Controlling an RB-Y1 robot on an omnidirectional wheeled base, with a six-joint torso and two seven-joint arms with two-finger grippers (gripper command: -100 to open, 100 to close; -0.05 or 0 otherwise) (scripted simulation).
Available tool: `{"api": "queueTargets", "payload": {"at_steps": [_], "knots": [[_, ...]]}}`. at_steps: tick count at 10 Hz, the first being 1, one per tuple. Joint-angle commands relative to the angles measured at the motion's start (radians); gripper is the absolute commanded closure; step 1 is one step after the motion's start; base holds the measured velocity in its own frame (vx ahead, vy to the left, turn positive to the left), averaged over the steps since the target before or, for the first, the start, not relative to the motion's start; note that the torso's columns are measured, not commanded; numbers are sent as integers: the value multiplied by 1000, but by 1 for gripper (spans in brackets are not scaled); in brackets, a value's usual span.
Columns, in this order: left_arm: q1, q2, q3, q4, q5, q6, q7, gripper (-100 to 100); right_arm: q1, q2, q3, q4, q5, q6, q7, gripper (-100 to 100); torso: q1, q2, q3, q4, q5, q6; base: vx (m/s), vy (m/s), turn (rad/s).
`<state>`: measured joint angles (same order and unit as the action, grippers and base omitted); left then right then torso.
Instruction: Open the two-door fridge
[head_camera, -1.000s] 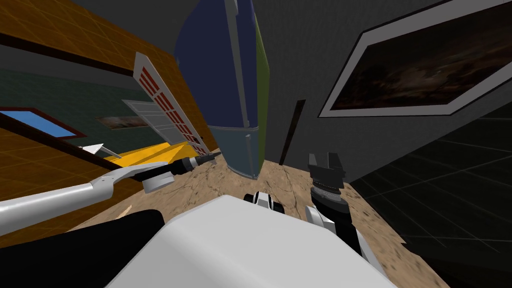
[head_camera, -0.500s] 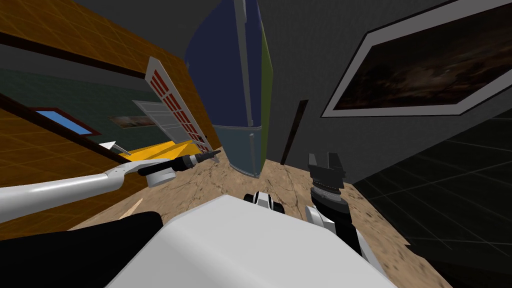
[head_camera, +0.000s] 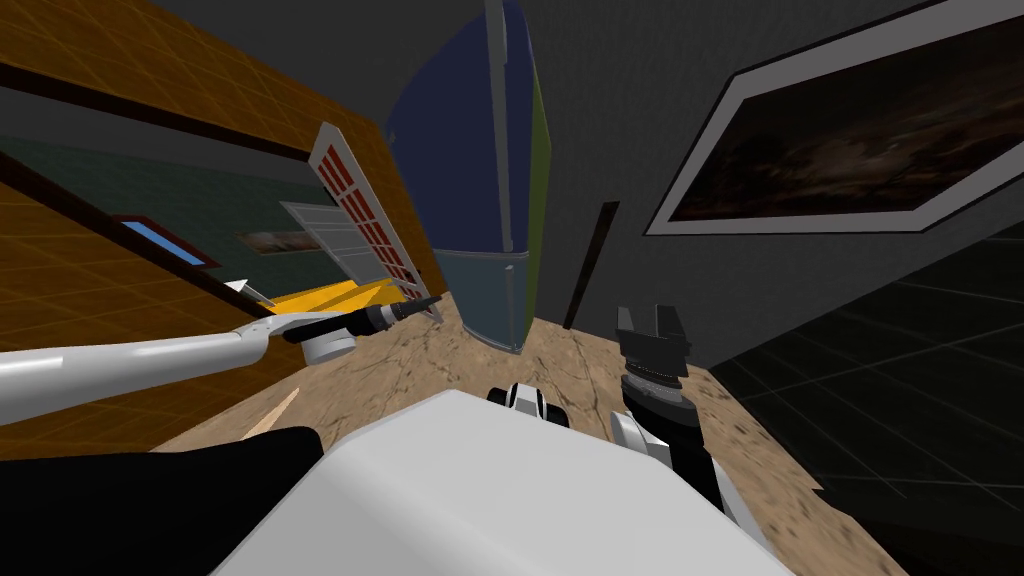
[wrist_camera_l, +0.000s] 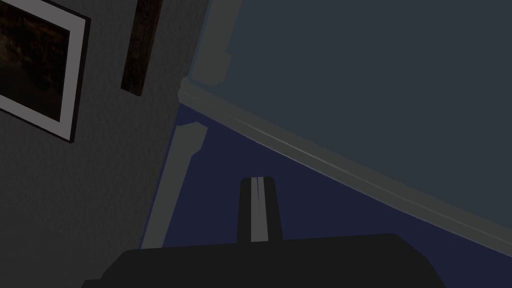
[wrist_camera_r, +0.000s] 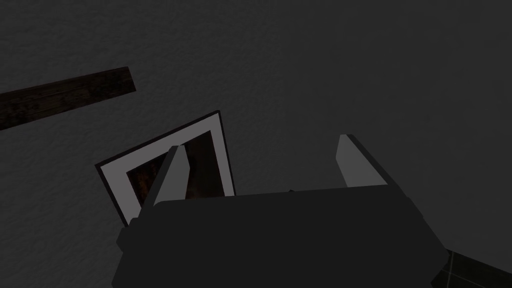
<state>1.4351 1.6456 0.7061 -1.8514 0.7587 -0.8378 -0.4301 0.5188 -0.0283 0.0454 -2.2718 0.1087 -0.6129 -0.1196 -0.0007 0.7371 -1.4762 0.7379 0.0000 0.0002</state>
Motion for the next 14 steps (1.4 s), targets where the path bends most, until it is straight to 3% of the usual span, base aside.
{"api": "queueTargets", "payload": {"at_steps": [1,2,14], "knots": [[-2,9,-7,4,10,-30,-6,100,0,0,0,0,0,0,0,0,-2,-3,-2,-1,-1,0,0,0,0],[-11,7,-7,11,16,-24,0,-100,0,0,0,0,0,0,0,0,-1,-2,-2,-1,-1,0,89,-81,-52],[-78,-22,10,72,56,74,68,-100,0,0,0,0,0,0,0,0,2,1,1,0,0,0,170,-171,-51]]}}
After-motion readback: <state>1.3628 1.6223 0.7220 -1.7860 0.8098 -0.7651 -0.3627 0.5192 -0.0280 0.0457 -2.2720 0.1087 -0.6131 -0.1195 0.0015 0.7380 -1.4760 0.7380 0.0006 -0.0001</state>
